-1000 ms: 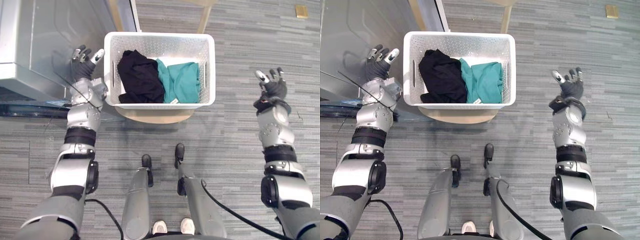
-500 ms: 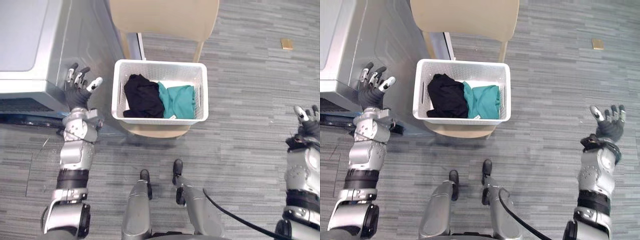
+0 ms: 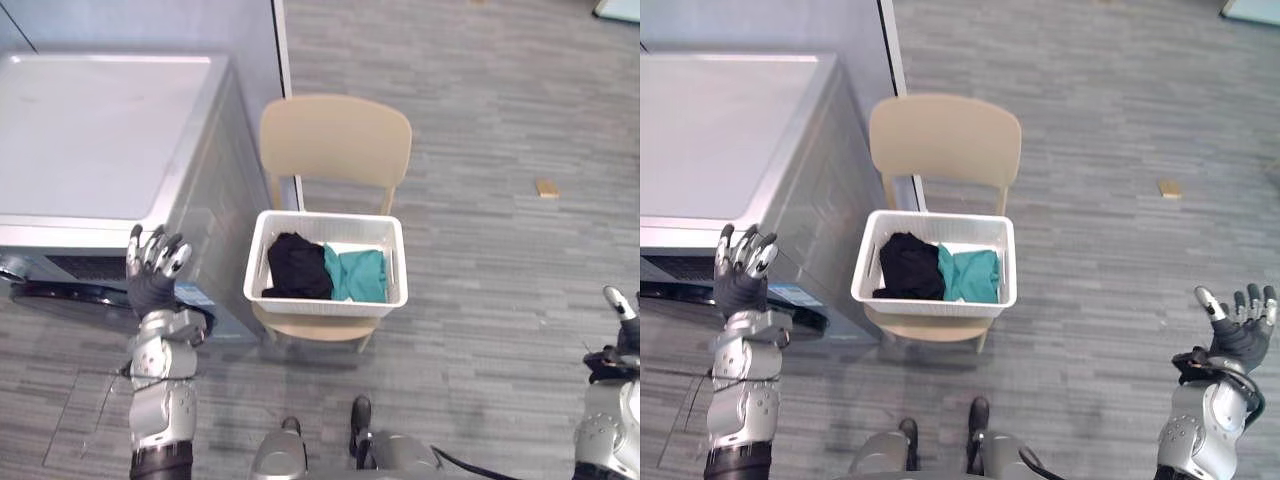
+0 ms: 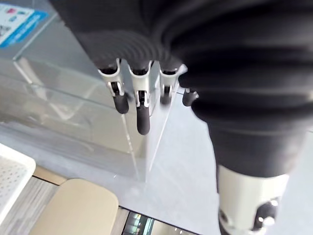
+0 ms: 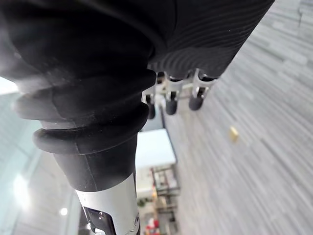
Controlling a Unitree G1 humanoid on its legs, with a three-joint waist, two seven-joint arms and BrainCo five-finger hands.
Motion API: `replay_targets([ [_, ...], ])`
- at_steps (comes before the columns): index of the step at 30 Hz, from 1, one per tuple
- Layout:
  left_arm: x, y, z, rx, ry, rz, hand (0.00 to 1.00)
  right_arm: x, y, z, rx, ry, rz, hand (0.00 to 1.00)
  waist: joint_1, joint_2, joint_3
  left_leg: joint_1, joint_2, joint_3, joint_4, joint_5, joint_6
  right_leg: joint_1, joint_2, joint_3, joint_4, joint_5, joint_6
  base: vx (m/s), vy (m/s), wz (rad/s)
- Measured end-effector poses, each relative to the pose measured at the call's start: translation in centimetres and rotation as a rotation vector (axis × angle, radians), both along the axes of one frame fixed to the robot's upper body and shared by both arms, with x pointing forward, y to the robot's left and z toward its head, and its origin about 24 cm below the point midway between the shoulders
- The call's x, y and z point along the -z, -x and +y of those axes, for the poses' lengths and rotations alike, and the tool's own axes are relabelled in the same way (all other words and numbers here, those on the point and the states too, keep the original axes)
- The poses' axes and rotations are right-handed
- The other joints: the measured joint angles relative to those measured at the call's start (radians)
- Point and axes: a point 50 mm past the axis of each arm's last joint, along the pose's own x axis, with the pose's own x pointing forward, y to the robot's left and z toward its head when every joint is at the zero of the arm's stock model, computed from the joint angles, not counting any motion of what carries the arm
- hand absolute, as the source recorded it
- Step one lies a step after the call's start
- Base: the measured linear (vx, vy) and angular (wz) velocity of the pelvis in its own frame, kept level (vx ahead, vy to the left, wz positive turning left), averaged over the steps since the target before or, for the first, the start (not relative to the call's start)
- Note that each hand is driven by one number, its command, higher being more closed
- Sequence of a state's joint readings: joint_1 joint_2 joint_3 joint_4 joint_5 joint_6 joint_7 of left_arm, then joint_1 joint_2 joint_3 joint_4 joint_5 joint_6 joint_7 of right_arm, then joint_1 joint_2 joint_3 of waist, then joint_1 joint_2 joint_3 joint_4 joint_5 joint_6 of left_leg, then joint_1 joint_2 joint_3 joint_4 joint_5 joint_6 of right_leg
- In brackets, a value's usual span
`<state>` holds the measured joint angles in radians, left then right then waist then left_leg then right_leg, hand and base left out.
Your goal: Pick up the laundry basket with both hands and put the clothes into the washing machine.
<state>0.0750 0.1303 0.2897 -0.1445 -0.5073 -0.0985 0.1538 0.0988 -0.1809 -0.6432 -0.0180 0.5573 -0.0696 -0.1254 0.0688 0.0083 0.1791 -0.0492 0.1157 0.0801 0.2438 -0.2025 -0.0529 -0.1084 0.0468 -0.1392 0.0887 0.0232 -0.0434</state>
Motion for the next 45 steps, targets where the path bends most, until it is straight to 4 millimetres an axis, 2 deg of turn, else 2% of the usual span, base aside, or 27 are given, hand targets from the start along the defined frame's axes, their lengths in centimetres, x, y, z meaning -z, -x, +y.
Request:
replay_targets([
  [6,1.7,2.9,-1.4,-0.015,0.058,0.037,0.0,0.5,-0.9,5.2,-0.201,-0.02,-0.036,0.0,0.003,0.026,-0.066,0.063,-0.011,-0.001,-0.026,0.002,0.003,0.038,-0.02,-0.007,0.037,-0.037,0.012,0.01,0.045,0.09],
  [10,3.4,4.7,-2.8,-0.012,0.127,0.095,0.0,1.8,-0.4,9.4,-0.331,-0.087,-0.017,0.0,0.004,0.017,-0.094,0.066,-0.016,-0.02,-0.02,-0.003,0.009,0.05,-0.033,-0.028,0.066,-0.065,0.017,-0.02,0.033,0.18],
  [13,4.2,6.1,-3.1,-0.021,0.144,0.144,0.0,2.5,0.2,11.5,-0.397,-0.134,-0.002,0.0,0.006,0.013,-0.097,0.067,-0.017,-0.033,-0.009,-0.007,0.013,0.053,-0.037,-0.041,0.088,-0.081,0.018,0.0,0.013,0.17],
  [16,4.9,7.0,-3.2,-0.039,0.184,0.169,0.0,2.8,0.7,12.8,-0.443,-0.156,0.011,0.0,0.006,0.024,-0.09,0.046,-0.02,-0.063,0.041,-0.027,0.017,0.052,-0.047,-0.068,0.124,-0.112,0.023,-0.03,0.01,0.3],
  [19,4.7,7.3,-3.4,-0.028,0.186,0.164,0.0,2.2,0.9,13.4,-0.469,-0.148,-0.01,0.0,0.007,0.047,-0.077,0.01,-0.018,-0.091,0.122,-0.074,0.023,0.042,-0.055,-0.092,0.177,-0.152,0.015,-0.04,0.023,0.25],
  [20,4.4,7.5,-3.4,-0.031,0.177,0.158,0.0,1.8,0.8,13.6,-0.48,-0.142,-0.025,0.0,0.009,0.046,-0.076,0.006,-0.015,-0.071,0.121,-0.084,0.027,0.029,-0.065,-0.093,0.192,-0.155,0.012,-0.04,0.027,0.09],
  [22,4.2,7.4,-3.3,-0.032,0.167,0.148,0.0,1.1,0.5,13.8,-0.489,-0.123,-0.062,0.0,0.002,0.036,-0.071,-0.014,0.032,0.026,0.184,-0.086,0.047,0.009,-0.092,-0.107,0.21,-0.149,-0.001,-0.01,0.04,0.19],
  [24,4.2,7.4,-3.3,-0.03,0.166,0.145,0.0,0.5,-0.1,13.7,-0.49,-0.103,-0.087,0.0,0.003,0.035,-0.068,-0.038,0.087,0.037,0.321,-0.086,0.046,-0.019,-0.118,-0.103,0.248,-0.146,0.003,-0.04,0.097,0.07],
  [26,4.1,7.4,-3.3,-0.033,0.166,0.141,0.0,0.1,-0.3,13.4,-0.493,-0.079,-0.1,0.0,-0.001,0.028,-0.065,-0.016,0.155,0.034,0.412,-0.084,0.042,-0.018,-0.16,-0.103,0.249,-0.132,0.025,-0.06,0.199,0.11],
  [29,3.8,7.0,-3.5,-0.034,0.169,0.129,0.0,0.0,0.0,12.8,-0.461,-0.07,-0.099,0.0,-0.016,0.03,-0.068,0.06,0.234,0.065,0.38,-0.077,0.039,-0.018,-0.223,-0.111,0.221,-0.097,0.079,-0.08,0.318,0.34],
  [30,3.5,6.9,-3.9,-0.025,0.174,0.111,0.0,0.0,0.3,12.0,-0.417,-0.063,-0.09,0.0,-0.037,0.052,-0.086,0.091,0.267,0.106,0.264,0.035,0.063,-0.026,-0.241,-0.139,0.187,-0.061,0.111,-0.11,0.422,0.53],
  [31,3.3,6.7,-4.1,-0.015,0.177,0.101,0.0,0.0,0.6,11.5,-0.395,-0.054,-0.087,0.0,-0.045,0.066,-0.099,0.096,0.267,0.114,0.203,0.072,0.028,-0.038,-0.239,-0.147,0.168,-0.042,0.131,-0.13,0.571,0.76],
  [32,2.9,6.3,-4.2,-0.007,0.174,0.077,0.0,0.3,0.9,11.1,-0.355,-0.068,-0.079,0.0,-0.058,0.075,-0.111,0.105,0.235,0.129,0.113,0.022,-0.061,-0.039,-0.26,-0.152,0.121,-0.001,0.145,-0.12,0.524,0.72],
  [33,2.5,5.8,-4.2,-0.002,0.167,0.051,0.0,0.9,1.2,11.2,-0.328,-0.104,-0.069,0.0,-0.063,0.047,-0.107,0.112,0.201,0.137,0.055,-0.001,-0.105,-0.041,-0.282,-0.137,0.079,0.041,0.149,-0.11,0.503,0.68],
  [34,2.3,5.5,-4.2,0.003,0.164,0.041,0.0,1.3,1.3,11.4,-0.331,-0.114,-0.05,0.0,-0.059,0.032,-0.103,0.111,0.184,0.138,0.045,-0.009,-0.121,-0.04,-0.297,-0.134,0.066,0.06,0.148,-0.12,0.41,0.39],
  [35,2.2,5.4,-4.1,0.0,0.159,0.035,0.0,2.1,1.2,11.8,-0.35,-0.139,-0.022,0.0,-0.048,0.004,-0.093,0.112,0.155,0.141,0.051,-0.023,-0.136,-0.034,-0.324,-0.132,0.059,0.092,0.149,-0.09,0.261,0.11],
  [37,2.6,6.1,-3.9,-0.016,0.154,0.066,0.0,2.4,0.9,12.7,-0.392,-0.158,-0.014,0.0,-0.046,-0.027,-0.096,0.123,0.126,0.144,0.06,-0.039,-0.119,-0.024,-0.351,-0.132,0.07,0.125,0.137,-0.13,0.234,0.02],
  [39,3.1,6.8,-3.6,-0.035,0.154,0.094,0.0,2.4,0.7,13.3,-0.433,-0.156,-0.025,0.0,-0.041,-0.034,-0.097,0.129,0.109,0.158,0.075,-0.076,-0.115,-0.032,-0.375,-0.13,0.094,0.128,0.133,-0.13,0.152,-0.17],
  [40,3.3,7.3,-3.3,-0.059,0.153,0.111,0.0,2.4,0.7,13.5,-0.45,-0.158,-0.022,0.0,-0.024,-0.036,-0.095,0.13,0.091,0.177,0.091,-0.091,-0.104,-0.046,-0.394,-0.13,0.103,0.126,0.135,-0.19,0.112,-0.32],
  [42,3.7,7.9,-3.0,-0.09,0.162,0.129,0.0,2.7,0.9,13.7,-0.462,-0.162,-0.009,0.0,-0.024,-0.03,-0.088,0.12,0.075,0.183,0.118,-0.11,-0.09,-0.054,-0.417,-0.131,0.114,0.11,0.152,-0.18,0.075,-0.14],
  [43,3.7,8.0,-2.9,-0.093,0.161,0.132,0.0,2.8,1.0,13.7,-0.466,-0.156,0.001,0.0,-0.025,-0.018,-0.067,0.113,0.076,0.167,0.148,-0.128,-0.088,-0.053,-0.424,-0.131,0.143,0.09,0.157,-0.12,0.005,0.2],
  [45,3.8,7.7,-3.1,-0.084,0.155,0.136,0.0,2.9,1.0,13.8,-0.477,-0.155,0.016,0.0,-0.035,-0.002,-0.041,0.1,0.086,0.126,0.178,-0.145,-0.081,-0.054,-0.406,-0.098,0.196,0.011,0.17,-0.09,-0.044,0.48],
])
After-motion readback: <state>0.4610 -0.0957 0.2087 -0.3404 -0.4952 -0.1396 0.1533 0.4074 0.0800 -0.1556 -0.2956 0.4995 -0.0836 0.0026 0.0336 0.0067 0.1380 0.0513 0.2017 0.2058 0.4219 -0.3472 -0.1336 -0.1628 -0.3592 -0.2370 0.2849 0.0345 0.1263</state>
